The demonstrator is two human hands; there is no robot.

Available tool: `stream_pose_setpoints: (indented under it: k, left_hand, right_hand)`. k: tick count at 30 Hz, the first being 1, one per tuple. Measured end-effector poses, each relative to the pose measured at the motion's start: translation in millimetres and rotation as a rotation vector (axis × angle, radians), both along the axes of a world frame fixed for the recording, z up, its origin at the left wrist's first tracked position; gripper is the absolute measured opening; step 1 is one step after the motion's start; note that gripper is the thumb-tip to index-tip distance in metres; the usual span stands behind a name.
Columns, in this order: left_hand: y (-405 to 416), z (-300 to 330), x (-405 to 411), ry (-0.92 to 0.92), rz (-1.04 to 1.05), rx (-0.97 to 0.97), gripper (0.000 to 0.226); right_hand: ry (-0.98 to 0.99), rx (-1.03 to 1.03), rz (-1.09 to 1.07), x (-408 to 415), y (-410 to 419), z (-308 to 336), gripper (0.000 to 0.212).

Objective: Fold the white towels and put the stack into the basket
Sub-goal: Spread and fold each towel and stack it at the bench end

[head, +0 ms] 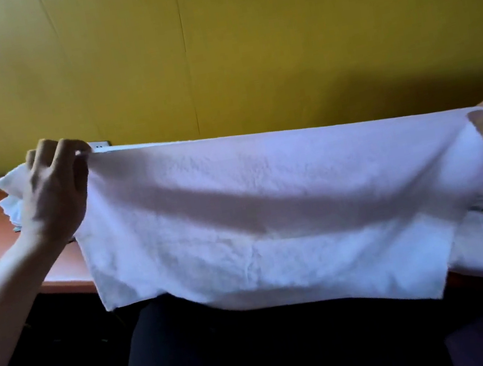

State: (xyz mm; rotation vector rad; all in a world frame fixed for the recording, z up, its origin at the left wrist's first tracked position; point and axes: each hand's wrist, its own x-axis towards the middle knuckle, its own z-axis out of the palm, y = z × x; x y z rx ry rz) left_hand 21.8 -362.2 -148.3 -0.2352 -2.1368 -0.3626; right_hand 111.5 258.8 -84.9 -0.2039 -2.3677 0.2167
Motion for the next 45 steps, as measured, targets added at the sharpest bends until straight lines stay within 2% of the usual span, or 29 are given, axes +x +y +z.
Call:
stream_pose_setpoints:
  k: [4,9,20,25,29,32,34,36,39,41,43,45]
  left_hand:
    - [11.6,-21.1,-36.6,-0.089,0.070,0.070,0.018]
    - [29.0,-72.4,-106.3,-0.239,0.139,0.097,0.014]
    - [59.0,-205.3,-258.5,-0.545,0.147,0.071,0.014]
    - [73.4,-248.8,-312.0,-0.606,0.162,0.057,0.017]
    - [85.9,-272.7,-345.4,-0.625,0.174,-0.005,0.019]
    - [93.6,-288.3,-361.4,-0.709,0.227,0.000,0.023]
    - [94.6,-300.1,-367.1,-0.757,0.197,0.111,0.036]
    - [94.5,-307.8,-366.2,-0.787,0.210,0.138,0.053]
    - [104.1,-305.4,-347.7,-0.727,0.283,0.036,0.059]
    - [113.5,-304.6,-325.4,-0.727,0.299,-0.034,0.056]
    - [116.8,-312.6,-306.4,-0.836,0.293,-0.068,0.057]
    - [111.9,-326.7,-297.8,-0.937,0.269,-0.109,0.062]
  right_hand:
    - [0.012,-0.141,-0.027,-45.6,-6.8,-41.0,0.023]
    - [-0.137,-0.295,-0.064,-121.9,5.4,-120.8,0.026]
    - [-0.247,-0.193,-0.125,-272.1,24.6,-251.2,0.049]
    - [-0.374,-0.103,-0.183,-329.7,45.3,-301.7,0.031]
    - [-0.338,-0.147,-0.193,-364.1,47.6,-321.5,0.026]
    - [-0.355,-0.211,-0.147,-381.6,45.6,-331.0,0.041]
    - [-0.367,-0.278,-0.123,-381.5,43.9,-335.2,0.041]
    - [-0.374,-0.255,-0.123,-371.3,40.3,-338.3,0.045]
    - [-0.352,-0.199,-0.022,-357.6,42.2,-352.6,0.056]
    - [-0.488,-0.241,0.048,-350.3,50.0,-366.0,0.063]
    - [-0.602,-0.220,0.051,-340.5,57.9,-375.8,0.059]
    - [-0.600,-0.219,0.005,-329.2,61.4,-379.0,0.055]
